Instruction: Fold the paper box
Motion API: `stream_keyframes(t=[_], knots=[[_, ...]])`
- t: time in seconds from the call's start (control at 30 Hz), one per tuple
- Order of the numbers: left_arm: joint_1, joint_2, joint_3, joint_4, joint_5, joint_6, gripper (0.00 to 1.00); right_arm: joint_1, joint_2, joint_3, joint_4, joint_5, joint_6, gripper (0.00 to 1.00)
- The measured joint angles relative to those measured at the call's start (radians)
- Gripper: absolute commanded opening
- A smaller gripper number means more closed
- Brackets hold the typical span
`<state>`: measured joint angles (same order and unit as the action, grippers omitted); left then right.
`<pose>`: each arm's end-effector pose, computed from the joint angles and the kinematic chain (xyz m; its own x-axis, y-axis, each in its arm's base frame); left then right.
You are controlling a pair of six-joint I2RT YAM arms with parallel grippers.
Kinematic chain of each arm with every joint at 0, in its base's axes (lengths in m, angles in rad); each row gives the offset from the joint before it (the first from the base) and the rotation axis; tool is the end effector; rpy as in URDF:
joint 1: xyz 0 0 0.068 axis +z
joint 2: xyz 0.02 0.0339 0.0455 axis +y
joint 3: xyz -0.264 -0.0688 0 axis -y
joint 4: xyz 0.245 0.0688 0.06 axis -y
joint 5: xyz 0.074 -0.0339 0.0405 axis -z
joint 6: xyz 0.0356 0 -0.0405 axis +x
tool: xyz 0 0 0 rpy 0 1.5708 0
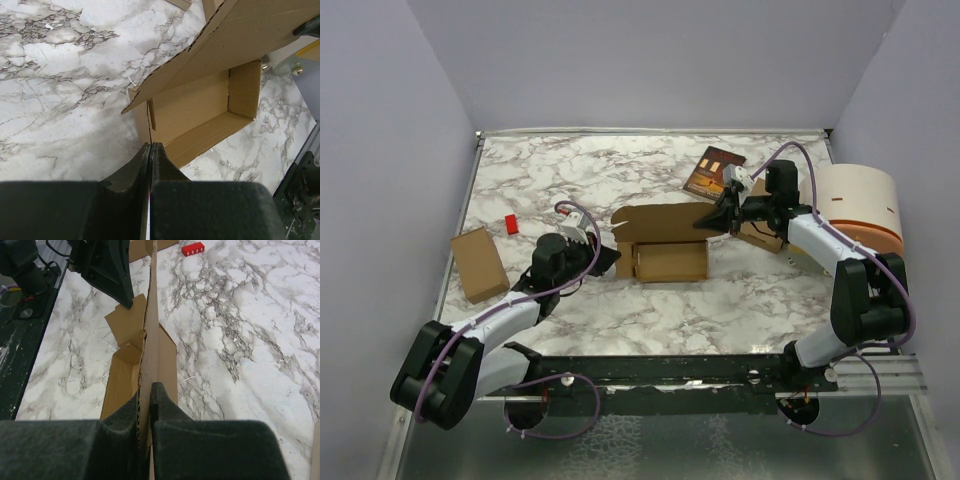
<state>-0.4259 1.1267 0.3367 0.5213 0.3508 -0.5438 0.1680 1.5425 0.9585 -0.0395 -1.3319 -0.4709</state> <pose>0.2000 -0.1042 0.1916 -0.5637 -0.2778 -0.7778 0.4651 0.6715 -0.5769 0.3067 0.0871 0.2442 -0.1422 -0.1330 -0.9809 -0.9895 0.0461 0.1372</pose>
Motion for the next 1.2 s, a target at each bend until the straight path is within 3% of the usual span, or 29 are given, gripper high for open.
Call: stream_keyframes(t=[1.2], knots=[[-0.002, 0.065, 0.068, -0.032, -0.003, 0.039, 0.00, 0.000, -0.016, -0.032, 0.094, 0.038, 0.101, 0.01]])
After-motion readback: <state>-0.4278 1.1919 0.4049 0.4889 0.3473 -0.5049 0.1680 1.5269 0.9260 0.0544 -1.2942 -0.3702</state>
